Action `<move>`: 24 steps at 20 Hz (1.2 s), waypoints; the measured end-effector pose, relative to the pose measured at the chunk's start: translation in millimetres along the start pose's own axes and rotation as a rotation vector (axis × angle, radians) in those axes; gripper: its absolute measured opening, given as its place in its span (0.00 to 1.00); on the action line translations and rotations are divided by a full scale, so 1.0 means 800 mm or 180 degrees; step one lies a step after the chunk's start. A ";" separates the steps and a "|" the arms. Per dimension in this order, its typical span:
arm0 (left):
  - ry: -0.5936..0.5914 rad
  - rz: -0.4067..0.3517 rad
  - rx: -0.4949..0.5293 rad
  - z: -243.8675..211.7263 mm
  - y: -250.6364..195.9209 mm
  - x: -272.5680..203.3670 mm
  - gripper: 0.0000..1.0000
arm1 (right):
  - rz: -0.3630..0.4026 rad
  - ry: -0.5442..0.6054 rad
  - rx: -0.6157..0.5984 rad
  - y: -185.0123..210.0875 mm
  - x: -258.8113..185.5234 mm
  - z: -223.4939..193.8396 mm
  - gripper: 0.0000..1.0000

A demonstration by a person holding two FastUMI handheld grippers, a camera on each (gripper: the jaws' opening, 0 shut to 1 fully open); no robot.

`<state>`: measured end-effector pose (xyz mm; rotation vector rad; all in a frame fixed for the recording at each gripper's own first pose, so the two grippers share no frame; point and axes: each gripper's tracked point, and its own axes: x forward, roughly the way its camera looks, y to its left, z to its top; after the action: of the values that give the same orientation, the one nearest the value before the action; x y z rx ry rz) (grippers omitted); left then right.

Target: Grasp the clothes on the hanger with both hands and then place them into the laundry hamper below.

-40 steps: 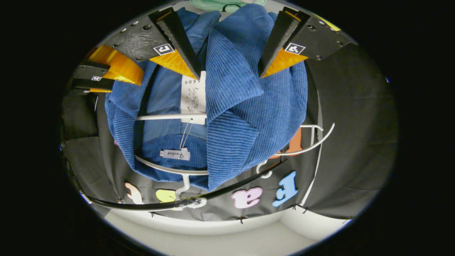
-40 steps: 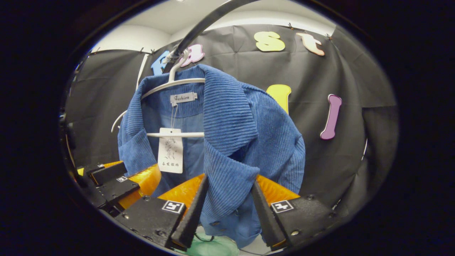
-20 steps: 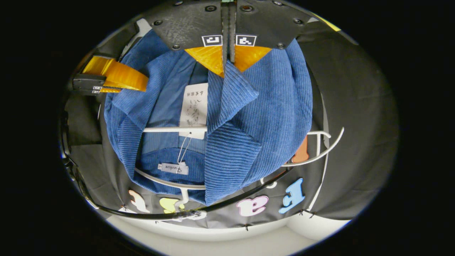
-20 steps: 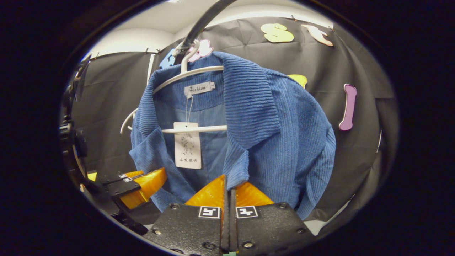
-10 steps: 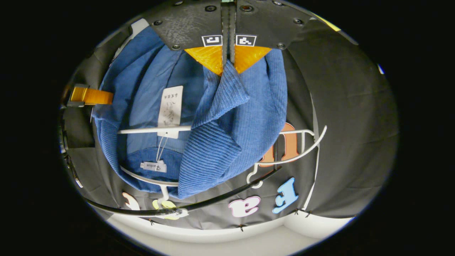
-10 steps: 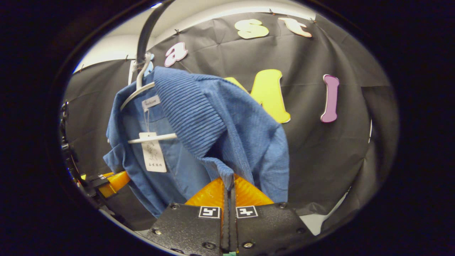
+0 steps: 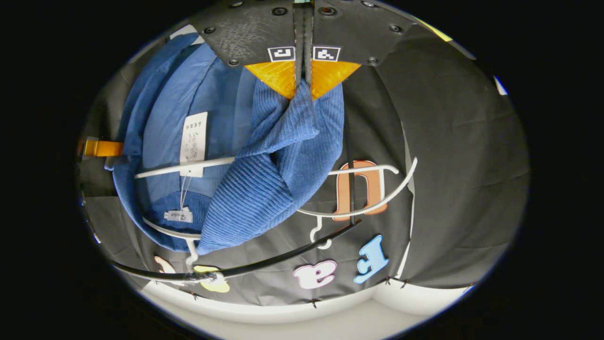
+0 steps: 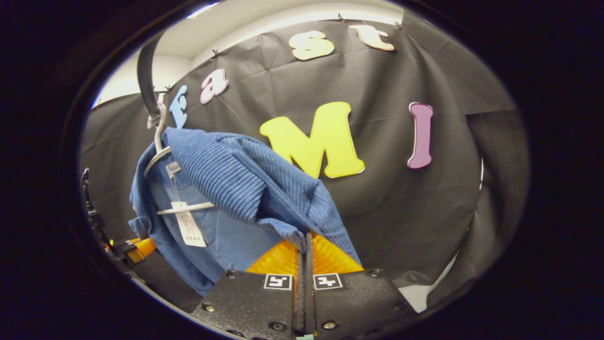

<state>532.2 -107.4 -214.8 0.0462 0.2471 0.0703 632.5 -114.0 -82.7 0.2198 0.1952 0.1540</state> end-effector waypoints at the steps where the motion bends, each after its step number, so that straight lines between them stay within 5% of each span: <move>1: -0.0013 0.0026 -0.0017 0.004 0.006 -0.001 0.00 | -0.0001 -0.0019 0.0058 -0.003 -0.002 0.007 0.04; 13: -0.0289 0.0303 -0.0037 0.082 0.078 0.006 0.00 | -0.0072 -0.0342 0.0293 -0.030 0.008 0.091 0.04; 24: -0.0366 0.0382 -0.0085 0.116 0.103 0.015 0.04 | 0.0321 -0.0310 0.0783 -0.030 -0.002 0.121 0.04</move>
<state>561.1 -27.7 -122.9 0.0384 0.1282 0.1898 654.2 -157.0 5.1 0.4813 0.1058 0.2191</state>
